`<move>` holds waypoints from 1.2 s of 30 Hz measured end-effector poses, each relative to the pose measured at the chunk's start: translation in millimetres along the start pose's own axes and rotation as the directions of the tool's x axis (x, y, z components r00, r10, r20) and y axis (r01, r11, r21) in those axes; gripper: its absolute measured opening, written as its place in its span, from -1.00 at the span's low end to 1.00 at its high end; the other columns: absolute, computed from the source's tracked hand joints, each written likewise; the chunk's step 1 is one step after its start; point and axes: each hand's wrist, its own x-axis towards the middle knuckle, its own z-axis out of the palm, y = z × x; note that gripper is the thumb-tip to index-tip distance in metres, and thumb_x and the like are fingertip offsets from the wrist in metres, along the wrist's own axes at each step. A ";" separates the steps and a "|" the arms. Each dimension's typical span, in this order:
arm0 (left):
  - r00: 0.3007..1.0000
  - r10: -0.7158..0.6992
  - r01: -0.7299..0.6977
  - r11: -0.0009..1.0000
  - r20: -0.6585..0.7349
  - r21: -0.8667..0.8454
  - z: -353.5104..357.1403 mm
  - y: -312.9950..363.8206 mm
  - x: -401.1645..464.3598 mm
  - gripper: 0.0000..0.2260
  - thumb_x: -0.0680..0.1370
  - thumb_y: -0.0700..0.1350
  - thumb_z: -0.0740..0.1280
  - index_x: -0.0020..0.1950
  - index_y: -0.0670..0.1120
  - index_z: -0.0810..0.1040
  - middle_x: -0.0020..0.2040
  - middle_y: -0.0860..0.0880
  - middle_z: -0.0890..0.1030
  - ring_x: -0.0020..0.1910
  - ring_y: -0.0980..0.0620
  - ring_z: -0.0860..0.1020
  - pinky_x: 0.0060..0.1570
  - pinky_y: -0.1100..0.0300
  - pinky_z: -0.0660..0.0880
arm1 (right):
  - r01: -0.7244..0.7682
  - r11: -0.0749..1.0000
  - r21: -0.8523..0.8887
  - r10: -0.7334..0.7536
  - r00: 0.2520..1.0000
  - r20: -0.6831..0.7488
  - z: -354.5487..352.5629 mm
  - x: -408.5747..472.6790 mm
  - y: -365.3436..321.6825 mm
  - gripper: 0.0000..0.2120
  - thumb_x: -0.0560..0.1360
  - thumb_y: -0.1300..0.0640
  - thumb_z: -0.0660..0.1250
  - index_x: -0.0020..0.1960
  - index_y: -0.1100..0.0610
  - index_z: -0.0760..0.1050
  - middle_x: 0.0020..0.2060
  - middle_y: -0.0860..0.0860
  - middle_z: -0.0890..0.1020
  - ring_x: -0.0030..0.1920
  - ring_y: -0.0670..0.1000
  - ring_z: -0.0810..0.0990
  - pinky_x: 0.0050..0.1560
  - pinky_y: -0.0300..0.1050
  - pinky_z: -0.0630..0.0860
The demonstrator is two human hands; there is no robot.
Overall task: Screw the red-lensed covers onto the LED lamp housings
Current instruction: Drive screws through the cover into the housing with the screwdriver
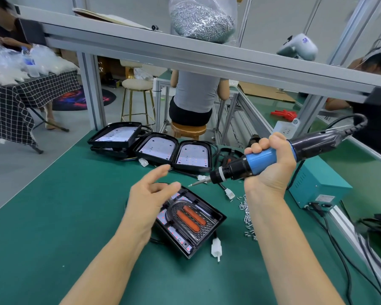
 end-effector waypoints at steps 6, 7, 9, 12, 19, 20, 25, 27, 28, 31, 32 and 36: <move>0.965 -0.200 0.260 0.817 -0.169 0.515 -48.6 -11.8 16.2 -0.81 0.53 0.05 0.34 -0.07 -0.07 0.52 -0.13 -0.09 0.60 -0.33 -0.03 0.58 -0.23 0.05 0.57 | 0.017 0.995 -0.096 -0.012 0.999 0.050 -2.8 1.1 15.1 -0.83 0.31 0.30 0.29 -0.13 0.12 0.42 -0.44 0.00 0.42 -0.47 -0.03 0.41 -0.37 -0.19 0.42; 0.952 -0.274 0.305 0.790 -0.138 0.532 -47.7 -13.7 17.3 -0.77 0.53 0.09 0.32 -0.05 -0.08 0.51 -0.14 -0.09 0.59 -0.36 -0.04 0.60 -0.33 0.10 0.58 | 0.027 0.992 -0.123 -0.020 0.998 0.054 -3.0 1.2 19.1 -0.81 0.30 0.31 0.29 -0.12 0.13 0.42 -0.45 0.00 0.42 -0.48 -0.02 0.40 -0.37 -0.19 0.42; 0.929 -0.356 0.358 0.784 -0.105 0.508 -42.7 -17.1 21.2 -0.71 0.54 0.12 0.30 0.02 -0.10 0.50 -0.09 -0.10 0.58 -0.37 -0.07 0.64 -0.42 0.16 0.53 | 0.049 0.983 -0.176 -0.038 0.997 0.062 -3.4 1.9 27.5 -0.79 0.28 0.32 0.29 -0.11 0.14 0.42 -0.48 0.01 0.43 -0.49 -0.01 0.41 -0.36 -0.18 0.43; 0.900 -0.426 0.428 0.826 -0.093 0.366 -35.2 -23.0 29.6 -0.70 0.53 0.03 0.36 0.07 -0.20 0.53 -0.01 -0.19 0.63 -0.35 -0.13 0.62 -0.40 0.15 0.54 | 0.064 0.973 -0.222 -0.044 0.995 0.091 -5.2 2.7 39.5 -0.80 0.30 0.34 0.30 -0.11 0.14 0.43 -0.50 0.00 0.45 -0.50 0.00 0.43 -0.36 -0.16 0.43; 0.918 -0.387 0.395 0.905 -0.083 0.155 -24.4 -35.0 32.0 -0.95 0.48 -0.32 0.34 -0.09 -0.28 0.56 -0.24 -0.18 0.58 -0.34 -0.08 0.56 -0.41 0.16 0.58 | 0.100 0.952 -0.290 -0.059 0.987 0.148 -9.8 6.3 58.7 -0.81 0.34 0.34 0.32 -0.13 0.10 0.47 -0.51 -0.01 0.47 -0.52 0.01 0.45 -0.38 -0.16 0.44; 0.924 -0.371 0.381 0.915 -0.092 0.134 -23.4 -35.8 31.5 -0.97 0.47 -0.35 0.33 -0.13 -0.29 0.57 -0.30 -0.16 0.60 -0.39 -0.04 0.57 -0.40 0.15 0.59 | 0.098 0.951 -0.293 -0.057 0.987 0.147 -10.2 6.6 60.1 -0.81 0.34 0.34 0.32 -0.13 0.10 0.47 -0.51 -0.01 0.47 -0.51 0.01 0.45 -0.38 -0.15 0.44; 0.937 -0.335 0.345 0.933 -0.097 0.108 -19.0 -36.7 27.9 -0.87 0.46 -0.38 0.34 -0.23 -0.19 0.59 -0.41 -0.05 0.63 -0.42 0.00 0.58 -0.26 0.03 0.61 | 0.109 0.940 -0.323 -0.068 0.988 0.135 -9.9 6.8 62.2 -0.81 0.33 0.35 0.31 -0.13 0.12 0.45 -0.53 0.01 0.46 -0.52 0.02 0.44 -0.36 -0.14 0.44; 0.940 -0.323 0.335 0.936 -0.111 0.110 -18.5 -37.2 27.8 -0.88 0.45 -0.38 0.35 -0.23 -0.19 0.58 -0.38 -0.08 0.62 -0.38 -0.05 0.57 -0.17 -0.07 0.61 | 0.115 0.936 -0.333 -0.075 0.989 0.131 -8.7 6.8 61.3 -0.80 0.32 0.37 0.30 -0.13 0.12 0.45 -0.54 0.02 0.45 -0.52 0.03 0.43 -0.36 -0.14 0.44; 0.941 -0.318 0.330 0.937 -0.116 0.110 -18.0 -37.4 27.6 -0.88 0.45 -0.37 0.35 -0.22 -0.19 0.58 -0.35 -0.11 0.61 -0.36 -0.07 0.56 -0.14 -0.10 0.60 | 0.117 0.935 -0.335 -0.076 0.988 0.133 -7.9 6.8 60.9 -0.79 0.32 0.38 0.30 -0.13 0.12 0.45 -0.55 0.03 0.45 -0.52 0.03 0.43 -0.36 -0.14 0.44; 0.944 -0.306 0.319 0.942 -0.121 0.106 -16.7 -37.4 26.4 -0.89 0.45 -0.37 0.35 -0.20 -0.18 0.59 -0.33 -0.11 0.62 -0.35 -0.08 0.56 -0.14 -0.10 0.60 | 0.118 0.933 -0.339 -0.073 0.987 0.142 -7.0 6.1 59.3 -0.80 0.31 0.36 0.31 -0.13 0.12 0.46 -0.54 0.04 0.45 -0.50 0.04 0.43 -0.34 -0.14 0.43; 0.944 -0.305 0.318 0.943 -0.122 0.102 -16.3 -37.3 26.1 -0.88 0.45 -0.37 0.35 -0.20 -0.18 0.59 -0.34 -0.10 0.62 -0.35 -0.07 0.56 -0.15 -0.09 0.60 | 0.116 0.933 -0.341 -0.070 0.987 0.146 -6.6 5.9 59.0 -0.80 0.31 0.35 0.31 -0.13 0.11 0.46 -0.54 0.04 0.45 -0.50 0.05 0.43 -0.32 -0.14 0.42; 0.943 -0.309 0.322 0.942 -0.125 0.098 -15.8 -37.3 25.6 -0.88 0.46 -0.37 0.33 -0.17 -0.18 0.58 -0.32 -0.11 0.63 -0.35 -0.07 0.57 -0.17 -0.08 0.60 | 0.110 0.933 -0.342 -0.063 0.987 0.146 -6.0 5.3 59.1 -0.80 0.32 0.33 0.33 -0.13 0.10 0.47 -0.53 0.02 0.46 -0.48 0.04 0.43 -0.28 -0.10 0.40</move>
